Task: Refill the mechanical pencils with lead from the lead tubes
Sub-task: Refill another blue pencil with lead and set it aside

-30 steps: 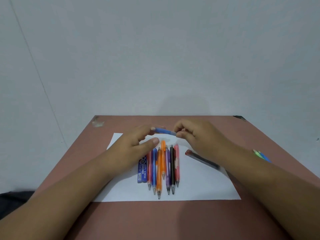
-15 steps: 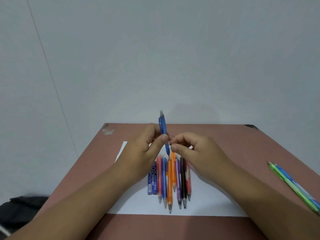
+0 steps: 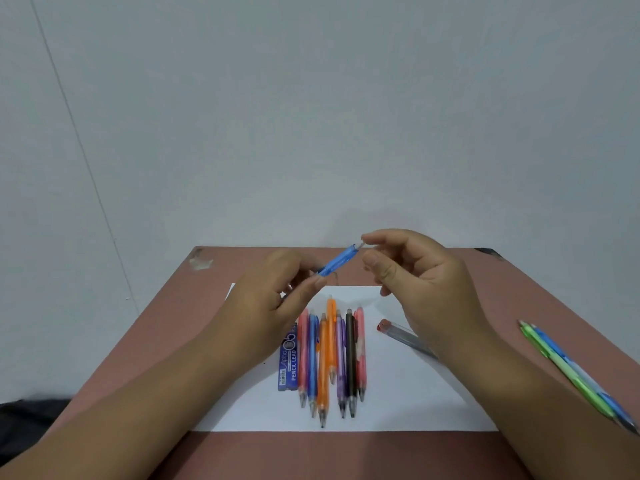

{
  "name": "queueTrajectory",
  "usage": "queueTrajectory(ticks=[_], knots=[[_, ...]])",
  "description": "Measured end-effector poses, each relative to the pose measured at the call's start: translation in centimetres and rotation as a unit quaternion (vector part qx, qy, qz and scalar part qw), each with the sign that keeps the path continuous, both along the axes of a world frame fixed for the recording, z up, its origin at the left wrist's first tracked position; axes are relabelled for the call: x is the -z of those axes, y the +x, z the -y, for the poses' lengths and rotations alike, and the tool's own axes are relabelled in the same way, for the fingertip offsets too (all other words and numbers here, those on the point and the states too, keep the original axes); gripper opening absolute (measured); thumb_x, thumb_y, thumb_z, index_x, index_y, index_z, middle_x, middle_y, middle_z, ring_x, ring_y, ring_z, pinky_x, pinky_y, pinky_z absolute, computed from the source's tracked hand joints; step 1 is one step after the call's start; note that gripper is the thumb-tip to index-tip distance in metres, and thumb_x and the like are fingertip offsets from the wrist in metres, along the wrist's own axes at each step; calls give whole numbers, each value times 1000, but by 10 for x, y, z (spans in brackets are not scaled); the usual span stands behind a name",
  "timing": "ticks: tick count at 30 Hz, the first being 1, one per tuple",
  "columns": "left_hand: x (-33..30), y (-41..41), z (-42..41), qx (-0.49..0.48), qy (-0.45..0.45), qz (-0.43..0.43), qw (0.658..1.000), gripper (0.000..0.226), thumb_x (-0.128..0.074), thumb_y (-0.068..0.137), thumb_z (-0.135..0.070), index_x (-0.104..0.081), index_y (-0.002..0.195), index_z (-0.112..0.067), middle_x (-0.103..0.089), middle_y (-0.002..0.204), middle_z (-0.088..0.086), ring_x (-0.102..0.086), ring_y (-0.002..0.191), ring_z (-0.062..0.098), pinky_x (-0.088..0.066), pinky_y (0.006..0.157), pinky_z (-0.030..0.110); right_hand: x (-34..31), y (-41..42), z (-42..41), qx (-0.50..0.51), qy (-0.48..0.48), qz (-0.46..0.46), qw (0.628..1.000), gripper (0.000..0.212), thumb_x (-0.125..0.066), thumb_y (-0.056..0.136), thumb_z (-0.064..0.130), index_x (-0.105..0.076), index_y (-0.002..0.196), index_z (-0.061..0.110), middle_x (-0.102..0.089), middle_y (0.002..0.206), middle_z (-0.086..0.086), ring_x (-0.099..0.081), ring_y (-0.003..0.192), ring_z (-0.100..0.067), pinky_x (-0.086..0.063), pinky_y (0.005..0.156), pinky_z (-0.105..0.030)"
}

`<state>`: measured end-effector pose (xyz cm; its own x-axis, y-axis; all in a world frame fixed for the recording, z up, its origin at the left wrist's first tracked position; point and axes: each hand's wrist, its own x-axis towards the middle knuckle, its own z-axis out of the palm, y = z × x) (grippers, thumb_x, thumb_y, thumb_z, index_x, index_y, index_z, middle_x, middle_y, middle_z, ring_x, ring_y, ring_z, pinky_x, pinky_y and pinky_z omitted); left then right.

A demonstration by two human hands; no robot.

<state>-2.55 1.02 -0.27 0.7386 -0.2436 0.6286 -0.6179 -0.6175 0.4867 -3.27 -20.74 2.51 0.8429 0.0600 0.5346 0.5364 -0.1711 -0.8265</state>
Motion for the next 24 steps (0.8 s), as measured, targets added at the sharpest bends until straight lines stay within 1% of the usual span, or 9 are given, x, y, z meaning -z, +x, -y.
queueTrajectory(ticks=[5, 8, 11, 12, 15, 16, 18, 21, 24], knots=[[2, 3, -2, -6, 23, 12, 1000, 23, -44, 95, -61, -57, 106, -44, -56, 97, -28, -57, 92, 1, -42, 69, 10, 0, 4, 1, -8, 14, -16, 1000, 7, -70, 94, 17, -75, 93, 22, -73, 83, 3, -62, 71, -9, -55, 65, -26], [3, 4, -3, -24, 19, -2, 1000, 23, -46, 96, -60, -58, 104, -43, -57, 92, -25, -57, 91, 2, -40, 66, 12, 1, 10, 3, -3, 40, -35, 999, 8, -69, 95, 15, -75, 93, 19, -74, 81, 1, -62, 69, -11, -53, 64, -27], [3, 6, -4, -41, 21, -7, 999, 26, -47, 89, -60, -58, 102, -42, -58, 90, -23, -56, 90, 4, -39, 65, 13, 0, 19, 12, 30, 51, -45, 997, 8, -70, 95, 16, -75, 91, 20, -72, 77, 5, -59, 67, -11, -53, 63, -28], [3, 6, -5, -45, 21, -12, 999, 27, -47, 87, -61, -59, 101, -42, -57, 89, -23, -55, 90, 4, -40, 65, 13, 0, 23, 17, 51, 18, -48, 997, 9, -70, 95, 18, -75, 89, 23, -72, 77, 8, -58, 65, -9, -53, 62, -27], [4, 9, -7, -54, 17, -20, 998, 34, -47, 84, -61, -63, 101, -37, -57, 88, -22, -55, 90, 4, -39, 64, 12, 8, 36, 31, 108, -176, -65, 976, 13, -71, 94, 26, -75, 82, 31, -70, 77, 17, -55, 62, 0, -46, 58, -12], [4, 10, -7, -56, 19, -22, 998, 36, -47, 83, -61, -65, 101, -35, -57, 87, -22, -55, 90, 3, -38, 64, 12, 12, 40, 34, 115, -229, -80, 963, 14, -71, 93, 27, -74, 80, 32, -69, 77, 20, -57, 65, 2, -44, 59, -10], [5, 11, -8, -56, 26, -29, 998, 40, -47, 81, -63, -66, 102, -34, -57, 88, -23, -54, 91, 2, -38, 64, 11, 19, 45, 37, 120, -303, -115, 939, 14, -69, 94, 28, -73, 81, 32, -69, 80, 18, -61, 74, 0, -45, 63, -14], [7, 12, -9, -55, 27, -43, 997, 38, -46, 79, -66, -63, 101, -40, -57, 88, -23, -54, 90, 0, -40, 63, 15, 23, 49, 39, 109, -364, -137, 915, 12, -68, 94, 29, -71, 83, 31, -69, 86, 14, -61, 76, -7, -45, 64, -18], [7, 12, -9, -54, 28, -49, 997, 35, -47, 78, -66, -61, 100, -44, -58, 88, -23, -54, 89, 0, -40, 63, 17, 24, 49, 40, 100, -376, -136, 911, 12, -67, 94, 29, -71, 82, 31, -67, 83, 14, -59, 72, -6, -43, 62, -20]])
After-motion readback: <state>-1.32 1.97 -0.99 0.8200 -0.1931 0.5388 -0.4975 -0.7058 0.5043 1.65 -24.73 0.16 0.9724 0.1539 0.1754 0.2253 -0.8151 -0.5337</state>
